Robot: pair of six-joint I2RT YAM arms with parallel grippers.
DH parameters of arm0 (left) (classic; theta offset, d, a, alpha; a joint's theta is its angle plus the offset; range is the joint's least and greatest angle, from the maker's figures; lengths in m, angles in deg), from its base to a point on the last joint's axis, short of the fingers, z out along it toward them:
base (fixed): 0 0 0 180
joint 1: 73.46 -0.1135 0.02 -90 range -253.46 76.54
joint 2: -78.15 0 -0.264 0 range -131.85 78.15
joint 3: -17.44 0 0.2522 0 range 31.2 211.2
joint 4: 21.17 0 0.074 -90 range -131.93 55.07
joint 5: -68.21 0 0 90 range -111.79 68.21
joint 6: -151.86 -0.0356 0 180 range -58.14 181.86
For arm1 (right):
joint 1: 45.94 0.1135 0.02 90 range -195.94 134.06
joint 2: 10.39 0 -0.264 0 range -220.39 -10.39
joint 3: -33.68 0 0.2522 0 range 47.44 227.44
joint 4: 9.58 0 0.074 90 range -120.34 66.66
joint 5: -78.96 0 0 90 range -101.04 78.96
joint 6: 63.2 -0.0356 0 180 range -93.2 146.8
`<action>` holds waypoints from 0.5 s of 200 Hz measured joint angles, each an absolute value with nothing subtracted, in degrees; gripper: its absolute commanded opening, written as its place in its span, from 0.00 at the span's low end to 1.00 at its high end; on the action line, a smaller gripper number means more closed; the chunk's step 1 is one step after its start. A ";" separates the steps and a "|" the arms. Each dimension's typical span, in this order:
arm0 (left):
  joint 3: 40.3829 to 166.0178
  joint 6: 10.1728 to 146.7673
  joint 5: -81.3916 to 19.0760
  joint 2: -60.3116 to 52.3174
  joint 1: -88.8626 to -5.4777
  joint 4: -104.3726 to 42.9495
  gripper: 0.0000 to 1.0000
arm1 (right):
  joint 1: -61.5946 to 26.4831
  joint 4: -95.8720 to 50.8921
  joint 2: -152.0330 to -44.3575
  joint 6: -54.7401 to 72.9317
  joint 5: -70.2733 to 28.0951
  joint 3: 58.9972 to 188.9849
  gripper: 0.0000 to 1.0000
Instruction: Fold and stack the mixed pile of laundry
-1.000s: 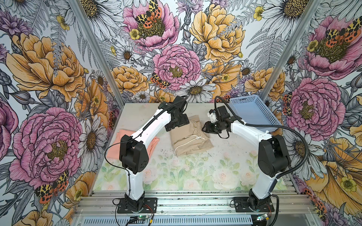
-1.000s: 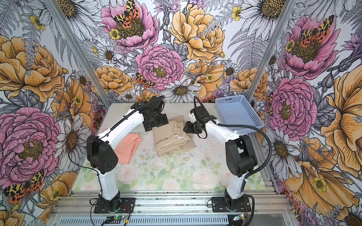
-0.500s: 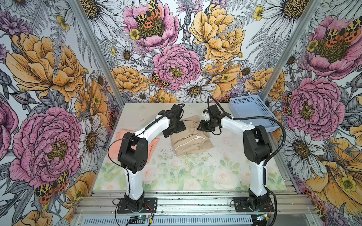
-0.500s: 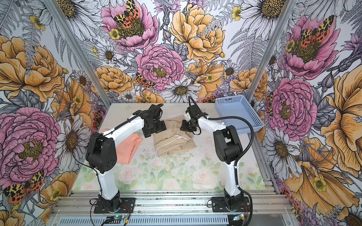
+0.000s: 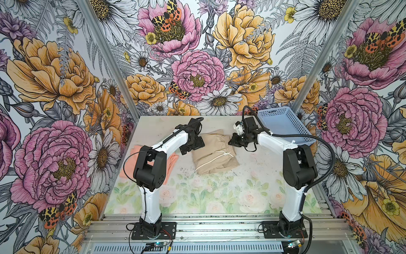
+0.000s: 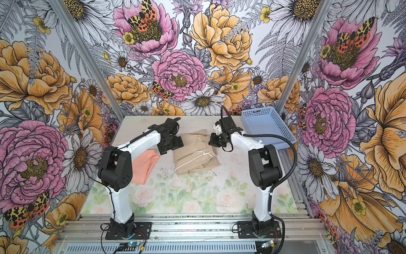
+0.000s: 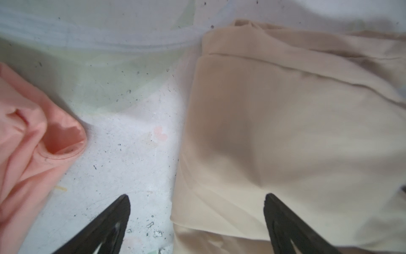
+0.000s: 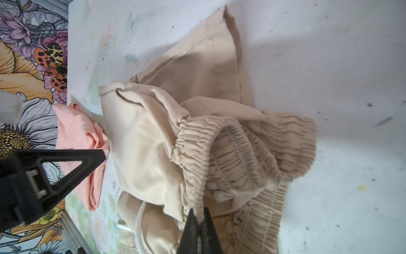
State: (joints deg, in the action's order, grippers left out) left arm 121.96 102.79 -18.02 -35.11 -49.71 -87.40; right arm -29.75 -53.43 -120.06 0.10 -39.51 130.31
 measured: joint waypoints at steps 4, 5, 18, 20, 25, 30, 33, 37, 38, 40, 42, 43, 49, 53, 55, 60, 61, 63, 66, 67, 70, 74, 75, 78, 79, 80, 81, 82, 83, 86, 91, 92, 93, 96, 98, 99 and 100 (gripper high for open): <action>122.11 102.46 -18.02 -35.52 -49.71 -87.38 0.94 | -30.04 -53.32 -119.45 0.25 -39.83 129.89 0.00; 122.14 102.42 -18.02 -35.61 -49.71 -87.36 0.94 | -30.08 -53.30 -119.34 0.32 -39.83 129.83 0.00; 122.59 102.20 -18.23 -36.75 -49.76 -87.36 0.93 | -31.00 -52.84 -117.92 0.84 -40.34 128.65 0.00; 122.68 102.20 -18.28 -36.90 -49.76 -87.36 0.93 | -31.13 -52.73 -117.74 0.86 -40.36 128.43 0.00; 122.81 102.13 -18.41 -37.29 -49.76 -87.31 0.93 | -31.50 -52.57 -117.37 1.04 -40.45 127.97 0.00; 122.97 101.98 -18.52 -37.66 -49.76 -87.33 0.92 | -31.83 -52.40 -117.20 1.23 -40.51 127.49 0.00; 123.01 101.98 -18.56 -37.84 -49.76 -87.31 0.92 | -32.07 -52.20 -117.11 1.30 -40.49 127.12 0.00; 123.08 101.96 -18.67 -38.01 -49.76 -87.31 0.92 | -32.29 -52.01 -117.11 1.43 -40.51 126.70 0.00; 123.08 101.96 -18.69 -38.06 -49.76 -87.31 0.92 | -32.33 -51.96 -117.11 1.45 -40.49 126.64 0.00; 123.10 101.96 -18.69 -38.17 -49.76 -87.33 0.92 | -32.46 -51.85 -117.11 1.50 -40.45 126.40 0.00; 123.14 101.94 -18.72 -38.25 -49.76 -87.36 0.91 | -32.57 -51.74 -117.11 1.61 -40.45 126.18 0.00; 123.16 101.94 -18.72 -38.28 -49.76 -87.36 0.91 | -32.60 -51.72 -117.11 1.65 -40.42 126.09 0.00; 123.25 101.92 -18.85 -38.52 -49.76 -87.33 0.91 | -32.94 -51.61 -117.18 1.91 -40.34 125.39 0.00; 123.32 101.92 -18.89 -38.65 -49.76 -87.31 0.91 | -33.12 -51.66 -117.26 1.95 -40.18 125.02 0.00; 123.34 101.92 -18.93 -38.69 -49.76 -87.33 0.91 | -33.25 -51.66 -117.29 2.11 -40.14 124.80 0.00; 123.38 101.92 -19.02 -38.89 -49.76 -87.33 0.91 | -33.45 -51.70 -117.39 2.20 -39.92 124.47 0.00; 123.43 101.92 -19.07 -38.91 -49.76 -87.33 0.91 | -33.56 -51.72 -117.46 2.33 -39.81 124.41 0.00; 123.47 101.92 -19.11 -38.95 -49.76 -87.38 0.91 | -33.64 -51.72 -117.57 2.33 -39.72 124.30 0.00; 123.53 101.87 -19.17 -39.06 -49.76 -87.36 0.91 | -33.73 -51.68 -117.72 2.44 -39.61 124.17 0.00; 123.53 101.87 -19.20 -39.08 -49.76 -87.36 0.91 | -33.84 -51.63 -117.79 2.50 -39.48 124.10 0.00; 123.60 101.87 -19.28 -39.17 -49.73 -87.36 0.90 | -33.95 -51.55 -117.85 2.50 -39.31 123.99 0.00; 123.73 101.79 -19.37 -39.35 -49.73 -87.36 0.90 | -34.15 -51.44 -118.07 2.59 -38.92 123.88 0.00; 123.75 101.79 -19.39 -39.37 -49.73 -87.36 0.90 | -34.21 -51.37 -118.12 2.63 -38.76 123.84 0.00; 123.88 101.76 -19.44 -39.48 -49.73 -87.36 0.91 | -34.32 -51.24 -118.23 2.74 -38.48 123.75 0.00; 123.91 101.76 -19.46 -39.50 -49.73 -87.36 0.90 | -34.39 -51.22 -118.33 2.76 -38.28 123.73 0.00; 123.93 101.76 -19.48 -39.54 -49.73 -87.33 0.90 | -34.43 -51.22 -118.38 2.81 -38.17 123.71 0.00; 123.97 101.76 -19.55 -39.59 -49.73 -87.31 0.90 | -34.47 -51.22 -118.42 2.85 -38.06 123.71 0.00; 123.97 101.74 -19.57 -39.63 -49.73 -87.33 0.90 | -34.54 -51.24 -118.47 2.89 -37.93 123.71 0.00; 124.04 101.74 -19.59 -39.65 -49.73 -87.33 0.90 | -34.56 -51.22 -118.49 2.92 -37.84 123.71 0.00; 124.10 101.74 -19.66 -39.76 -49.73 -87.33 0.90 | -34.74 -51.20 -118.66 2.96 -37.39 123.71 0.00; 124.19 101.72 -19.74 -39.89 -49.69 -87.33 0.90 | -35.00 -51.04 -118.88 3.03 -36.88 123.71 0.00; 124.21 101.70 -19.76 -39.91 -49.69 -87.33 0.90 | -35.04 -51.02 -118.90 3.07 -36.75 123.71 0.00; 124.21 101.70 -19.81 -39.96 -49.69 -87.33 0.90 | -35.09 -50.98 -118.95 3.14 -36.64 123.71 0.00; 124.23 101.59 -19.81 -40.05 -49.69 -87.31 0.90 | -35.22 -50.87 -119.23 3.24 -36.29 123.71 0.00; 124.26 101.50 -19.83 -40.07 -49.69 -87.31 0.90 | -35.31 -50.80 -119.27 3.31 -36.14 123.71 0.00; 124.28 101.50 -19.85 -40.11 -49.69 -87.31 0.90 | -35.39 -50.76 -119.36 3.38 -35.94 123.71 0.00; 124.28 101.50 -19.87 -40.13 -49.69 -87.31 0.90 | -35.44 -50.72 -119.43 3.38 -35.86 123.73 0.00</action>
State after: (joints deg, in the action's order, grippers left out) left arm 124.28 101.50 -19.87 -40.13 -49.69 -87.31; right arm -35.44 -50.72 -119.43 3.38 -35.86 123.73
